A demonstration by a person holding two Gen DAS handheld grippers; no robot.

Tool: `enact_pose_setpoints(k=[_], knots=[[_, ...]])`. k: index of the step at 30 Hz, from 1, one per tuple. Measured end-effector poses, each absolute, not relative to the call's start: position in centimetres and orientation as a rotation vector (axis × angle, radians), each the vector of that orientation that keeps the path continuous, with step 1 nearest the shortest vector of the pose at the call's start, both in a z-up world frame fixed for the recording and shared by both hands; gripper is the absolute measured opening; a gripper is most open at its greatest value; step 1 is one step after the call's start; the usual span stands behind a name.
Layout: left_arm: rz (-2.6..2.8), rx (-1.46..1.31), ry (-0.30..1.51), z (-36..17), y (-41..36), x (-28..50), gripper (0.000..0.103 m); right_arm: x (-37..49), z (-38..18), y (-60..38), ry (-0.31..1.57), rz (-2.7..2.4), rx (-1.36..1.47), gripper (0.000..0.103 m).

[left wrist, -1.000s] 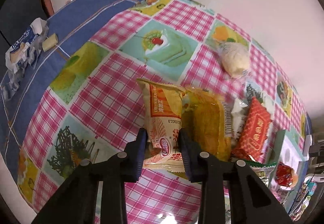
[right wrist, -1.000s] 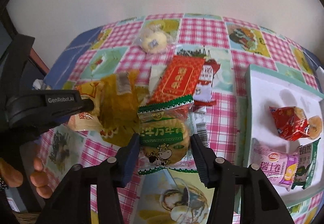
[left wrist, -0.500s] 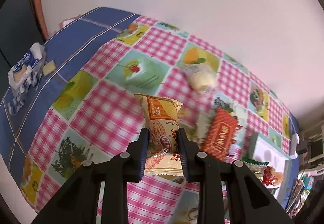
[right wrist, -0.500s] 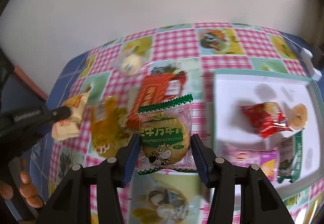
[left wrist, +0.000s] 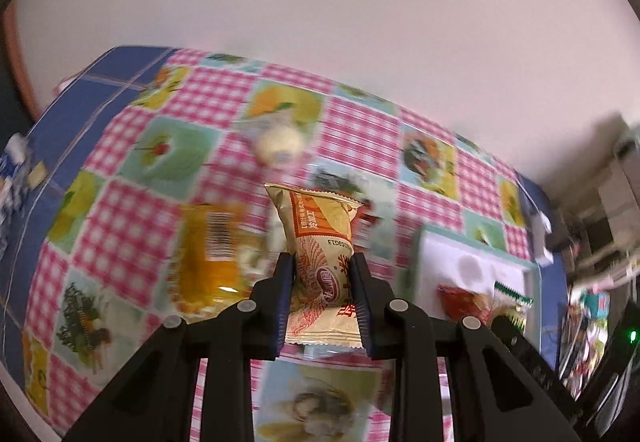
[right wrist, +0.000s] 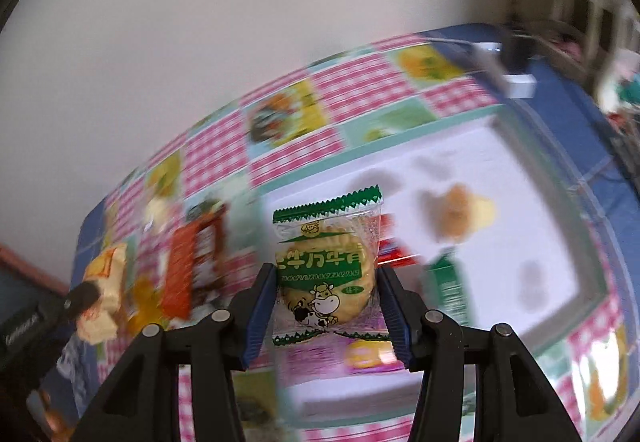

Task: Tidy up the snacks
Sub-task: 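Carry the bread bag and green cookie pack over the white tray and open both grippers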

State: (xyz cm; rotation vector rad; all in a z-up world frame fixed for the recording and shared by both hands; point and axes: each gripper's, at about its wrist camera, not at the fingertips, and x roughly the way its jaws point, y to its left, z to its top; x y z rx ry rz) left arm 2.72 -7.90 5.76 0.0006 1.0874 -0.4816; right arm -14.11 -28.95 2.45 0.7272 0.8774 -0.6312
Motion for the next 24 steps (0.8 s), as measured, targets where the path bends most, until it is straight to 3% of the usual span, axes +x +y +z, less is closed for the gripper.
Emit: enact_pose_setpoints(k=[15, 24], knots=[[-0.671, 0.33, 1.083, 1.1, -21.0, -1.1, 0.03, -19.5, 0.2, -36.6, 0.845, -0.839, 0.905, 0.054], [-0.708, 0.367, 1.098, -1.7, -25.3, -1.2, 0.03, -21.2, -0.9, -38.8, 0.839, -0.927, 0.953, 0.054]])
